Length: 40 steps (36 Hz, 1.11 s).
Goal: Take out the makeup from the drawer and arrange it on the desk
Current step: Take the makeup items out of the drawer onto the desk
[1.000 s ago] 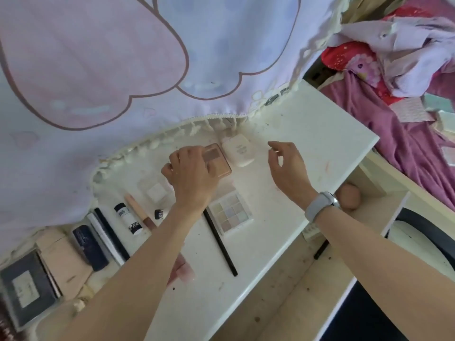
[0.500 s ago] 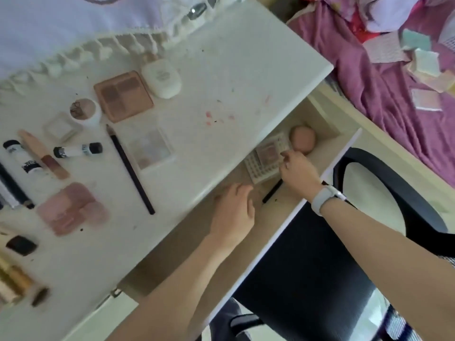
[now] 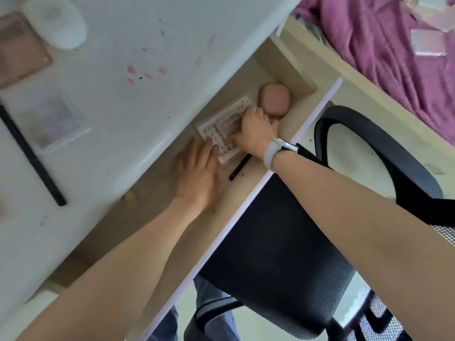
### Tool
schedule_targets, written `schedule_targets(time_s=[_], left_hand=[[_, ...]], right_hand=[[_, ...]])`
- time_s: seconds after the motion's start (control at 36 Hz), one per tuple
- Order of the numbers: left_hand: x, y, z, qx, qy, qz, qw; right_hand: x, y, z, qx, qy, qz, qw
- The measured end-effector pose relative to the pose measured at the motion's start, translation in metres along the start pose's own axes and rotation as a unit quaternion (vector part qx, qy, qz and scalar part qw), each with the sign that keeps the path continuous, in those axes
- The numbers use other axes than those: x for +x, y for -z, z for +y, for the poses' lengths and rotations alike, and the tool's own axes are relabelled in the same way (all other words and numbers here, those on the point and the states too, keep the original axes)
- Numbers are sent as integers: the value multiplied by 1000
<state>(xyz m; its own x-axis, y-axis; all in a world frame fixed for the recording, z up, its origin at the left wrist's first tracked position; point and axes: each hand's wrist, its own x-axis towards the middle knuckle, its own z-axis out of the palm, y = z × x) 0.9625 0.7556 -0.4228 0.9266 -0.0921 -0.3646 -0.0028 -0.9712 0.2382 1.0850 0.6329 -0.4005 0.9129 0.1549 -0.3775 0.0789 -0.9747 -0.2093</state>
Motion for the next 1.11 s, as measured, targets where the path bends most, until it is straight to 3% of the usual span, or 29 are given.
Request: schedule_targets(time_s=[0.11,0.22,0.31,0.47,0.61,0.83,0.92,1.0,1.06,1.11], left_hand=[[-19,-1,1,5,9,-2,1000],[-25,0,5,-14,14,87,996],[-14,3,10,-36,76,126,988],[15,4,21,-23,158,32,987],[19,14,27,-36,174,57,982],[-2,49,36,-140,103,99,980],[-15,61,39,-148,88,114,978],[-29,78,36,-165,90,123,974],[-37,94,33,-190,76,145,968],[-45,110,29,-229,53,181,955]], right_hand=[[-10,4,2,-34,53,27,998],[-16,15,6,-43,86,74,993],[-23,23,11,-35,91,87,991],[-43,22,20,-32,80,131,988],[-56,15,26,19,71,169,983],[-70,26,24,207,49,218,952],[-78,34,22,337,33,211,917],[-84,42,17,504,-30,187,843],[-84,48,14,617,-81,168,764],[-83,55,10,733,-123,124,657]])
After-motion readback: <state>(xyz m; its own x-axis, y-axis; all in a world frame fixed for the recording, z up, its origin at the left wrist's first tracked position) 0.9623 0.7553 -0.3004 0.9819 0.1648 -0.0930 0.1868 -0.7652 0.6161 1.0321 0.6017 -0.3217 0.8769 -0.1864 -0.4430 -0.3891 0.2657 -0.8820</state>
